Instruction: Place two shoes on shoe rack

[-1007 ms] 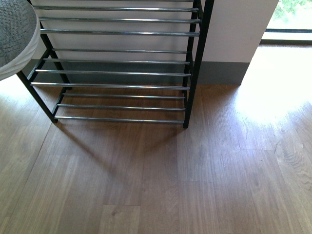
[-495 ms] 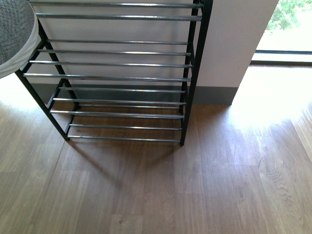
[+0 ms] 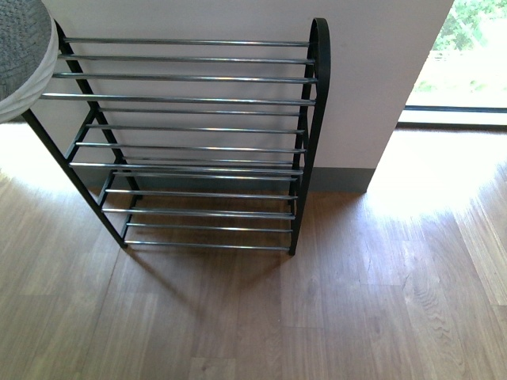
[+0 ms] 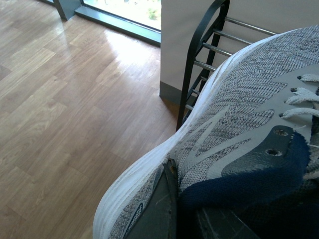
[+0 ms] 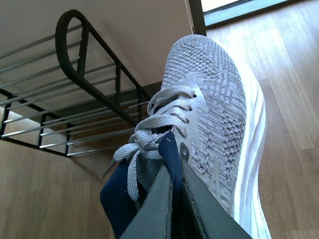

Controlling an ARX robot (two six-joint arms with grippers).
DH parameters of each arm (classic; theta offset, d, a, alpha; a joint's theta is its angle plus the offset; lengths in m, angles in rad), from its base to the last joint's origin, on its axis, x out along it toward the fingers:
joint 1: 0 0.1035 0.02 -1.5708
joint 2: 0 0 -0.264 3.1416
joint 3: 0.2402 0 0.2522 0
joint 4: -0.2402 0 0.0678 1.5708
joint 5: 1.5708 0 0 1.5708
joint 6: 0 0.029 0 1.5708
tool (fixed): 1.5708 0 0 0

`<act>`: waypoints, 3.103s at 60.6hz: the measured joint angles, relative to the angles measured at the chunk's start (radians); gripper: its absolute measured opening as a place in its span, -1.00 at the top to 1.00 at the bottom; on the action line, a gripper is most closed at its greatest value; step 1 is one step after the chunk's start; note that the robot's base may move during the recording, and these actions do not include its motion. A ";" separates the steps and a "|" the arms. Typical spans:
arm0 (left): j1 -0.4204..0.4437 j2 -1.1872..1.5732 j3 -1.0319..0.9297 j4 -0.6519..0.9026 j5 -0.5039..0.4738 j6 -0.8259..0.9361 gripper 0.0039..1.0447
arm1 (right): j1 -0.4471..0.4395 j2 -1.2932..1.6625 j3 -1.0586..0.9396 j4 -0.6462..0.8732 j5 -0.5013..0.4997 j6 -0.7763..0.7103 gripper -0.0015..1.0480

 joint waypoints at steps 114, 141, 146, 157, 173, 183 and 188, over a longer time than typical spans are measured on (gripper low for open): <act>0.000 0.000 0.000 0.000 0.001 0.000 0.98 | 0.975 1.170 1.178 0.069 0.616 0.530 0.97; 0.000 0.000 0.000 0.000 0.000 0.000 0.98 | 0.889 1.342 1.359 0.072 0.637 0.453 0.97; 0.000 0.000 0.000 0.000 0.001 0.000 0.98 | 0.872 1.351 1.359 0.077 0.637 0.436 0.97; 0.000 0.000 0.000 0.000 0.000 0.000 0.98 | 0.849 1.363 1.361 0.092 0.634 0.407 0.97; 0.000 0.000 0.000 0.000 0.001 0.000 0.98 | 0.843 1.334 1.334 0.152 0.572 0.393 0.33; 0.000 0.000 0.000 0.000 0.000 0.000 0.98 | 0.850 1.209 1.193 0.208 0.523 0.395 -0.16; 0.000 0.000 0.000 0.000 0.001 0.000 0.98 | 0.857 1.061 1.041 0.275 0.478 0.399 -0.52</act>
